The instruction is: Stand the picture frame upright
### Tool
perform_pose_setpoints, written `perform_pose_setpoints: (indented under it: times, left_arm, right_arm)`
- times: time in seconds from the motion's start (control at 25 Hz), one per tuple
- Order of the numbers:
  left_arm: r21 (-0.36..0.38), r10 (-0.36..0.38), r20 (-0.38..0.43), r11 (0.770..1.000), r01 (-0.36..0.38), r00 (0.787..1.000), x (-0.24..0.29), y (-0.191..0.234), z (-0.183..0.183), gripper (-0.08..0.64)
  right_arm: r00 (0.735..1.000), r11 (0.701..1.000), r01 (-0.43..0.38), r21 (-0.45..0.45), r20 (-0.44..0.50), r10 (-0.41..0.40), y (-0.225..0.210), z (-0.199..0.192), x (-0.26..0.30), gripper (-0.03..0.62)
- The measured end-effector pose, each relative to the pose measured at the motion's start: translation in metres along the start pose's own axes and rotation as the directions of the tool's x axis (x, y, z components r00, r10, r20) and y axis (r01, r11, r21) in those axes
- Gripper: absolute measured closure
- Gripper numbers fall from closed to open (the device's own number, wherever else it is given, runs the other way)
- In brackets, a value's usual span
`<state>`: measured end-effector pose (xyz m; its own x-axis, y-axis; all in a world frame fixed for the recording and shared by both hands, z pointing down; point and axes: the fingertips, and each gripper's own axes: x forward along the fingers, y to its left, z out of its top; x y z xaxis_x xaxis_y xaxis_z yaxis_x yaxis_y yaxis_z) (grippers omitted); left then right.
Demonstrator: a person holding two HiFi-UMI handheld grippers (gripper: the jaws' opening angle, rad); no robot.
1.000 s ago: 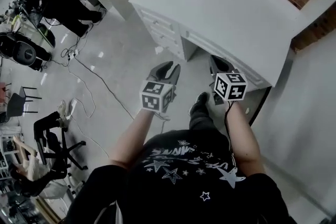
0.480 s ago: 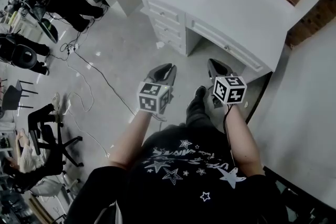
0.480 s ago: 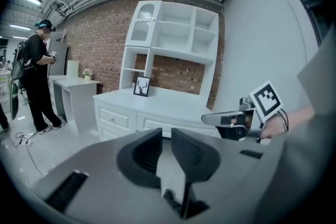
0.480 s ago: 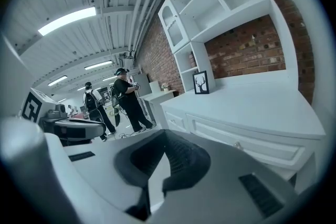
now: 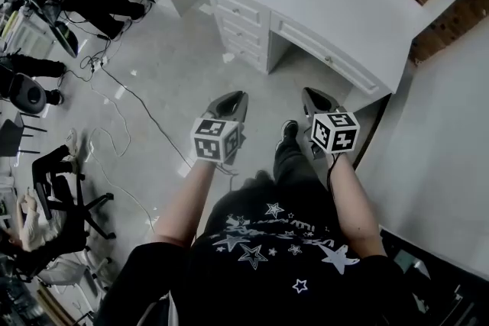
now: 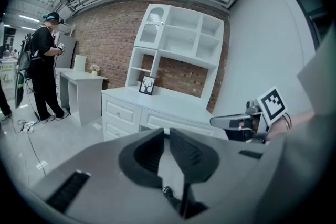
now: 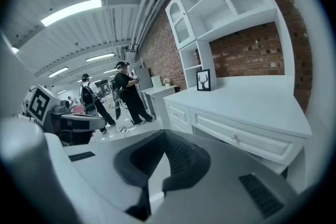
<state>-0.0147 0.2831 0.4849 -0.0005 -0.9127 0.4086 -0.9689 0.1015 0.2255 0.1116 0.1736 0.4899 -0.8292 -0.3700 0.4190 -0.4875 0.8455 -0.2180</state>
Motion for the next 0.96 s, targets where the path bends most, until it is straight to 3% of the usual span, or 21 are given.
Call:
perform_pose_setpoints:
  times: [0.12, 0.36, 0.68, 0.96]
  left_arm:
    - [-0.022, 0.0, 0.005, 1.0, 0.0, 1.0, -0.003, 0.0, 0.001, 0.517]
    - [0.017, 0.035, 0.005, 0.999, -0.035, 0.999, -0.013, 0.006, 0.003, 0.536]
    - [0.01, 0.054, 0.004, 0.998, -0.054, 0.999, -0.018, 0.012, 0.007, 0.541]
    - [0.002, 0.071, 0.011, 0.997, -0.071, 0.997, -0.02, 0.008, -0.006, 0.541]
  right_arm:
    - [1.0, 1.0, -0.009, -0.01, -0.015, 0.009, 0.003, -0.001, -0.001, 0.577]
    - [0.999, 0.999, -0.029, -0.034, -0.018, 0.029, 0.013, 0.003, -0.001, 0.578]
    - [0.997, 0.996, -0.07, -0.064, -0.037, 0.067, 0.023, 0.008, 0.005, 0.578]
    - [0.994, 0.992, -0.101, -0.077, -0.038, 0.099, 0.03, -0.001, 0.007, 0.578]
